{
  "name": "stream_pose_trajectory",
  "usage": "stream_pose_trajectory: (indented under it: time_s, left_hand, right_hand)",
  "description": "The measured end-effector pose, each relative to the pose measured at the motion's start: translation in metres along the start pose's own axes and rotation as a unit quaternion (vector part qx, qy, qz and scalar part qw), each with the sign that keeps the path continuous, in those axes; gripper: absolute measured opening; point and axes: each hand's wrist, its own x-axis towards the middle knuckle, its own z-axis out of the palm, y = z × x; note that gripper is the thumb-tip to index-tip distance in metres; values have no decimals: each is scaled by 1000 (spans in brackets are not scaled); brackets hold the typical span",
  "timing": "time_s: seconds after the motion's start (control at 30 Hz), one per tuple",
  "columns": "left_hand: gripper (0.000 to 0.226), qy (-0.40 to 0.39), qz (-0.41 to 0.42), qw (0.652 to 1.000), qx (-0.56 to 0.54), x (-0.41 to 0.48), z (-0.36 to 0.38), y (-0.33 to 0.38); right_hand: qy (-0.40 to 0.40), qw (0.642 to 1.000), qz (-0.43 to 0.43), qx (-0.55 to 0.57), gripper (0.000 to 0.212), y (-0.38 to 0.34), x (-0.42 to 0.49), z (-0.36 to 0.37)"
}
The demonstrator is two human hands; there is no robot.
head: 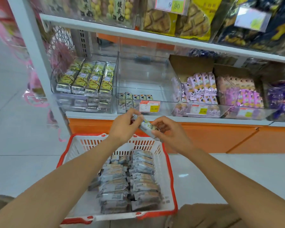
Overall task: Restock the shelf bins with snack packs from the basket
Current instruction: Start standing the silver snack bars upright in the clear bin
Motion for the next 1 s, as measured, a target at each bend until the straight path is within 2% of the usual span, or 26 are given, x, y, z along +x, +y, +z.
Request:
stream_pose_trajectory:
  time_s: [0.07,0.13,0.23,0.33,0.5,0.63,0.87,1.0]
  left_hand:
    - [38,78,71,992,75,5,-6,2]
    - [41,134,153,963,176,12,-14,-2]
    - [49,118,216,920,304,23,-21,-20]
    - [66,69,200,904,373,26,-17,-39]
    - [82,71,217,890,394,28,-9,-61]
    - [91,93,241,880,398,34,-3,-73]
    - [100,127,265,873,389,44,6,-86]
    - [98,140,271,874,379,46,8,-87]
  right_hand:
    - [29,999,-12,-26,20,-7,11,-13]
    - [71,997,-10,-34,20,-15,25,-27]
    - [134,989,-6,-61,16,-25,53,-44]
    - [163,976,41,-140,17,-18,86,-53]
    - [171,947,95,-256,19,-3,131,-48]
    - [131,924,140,-330,17,9,155,-42]
    - [53,898,222,-376,10,20,175,-32]
    - [4,882,249,-400,17,18,181,-34]
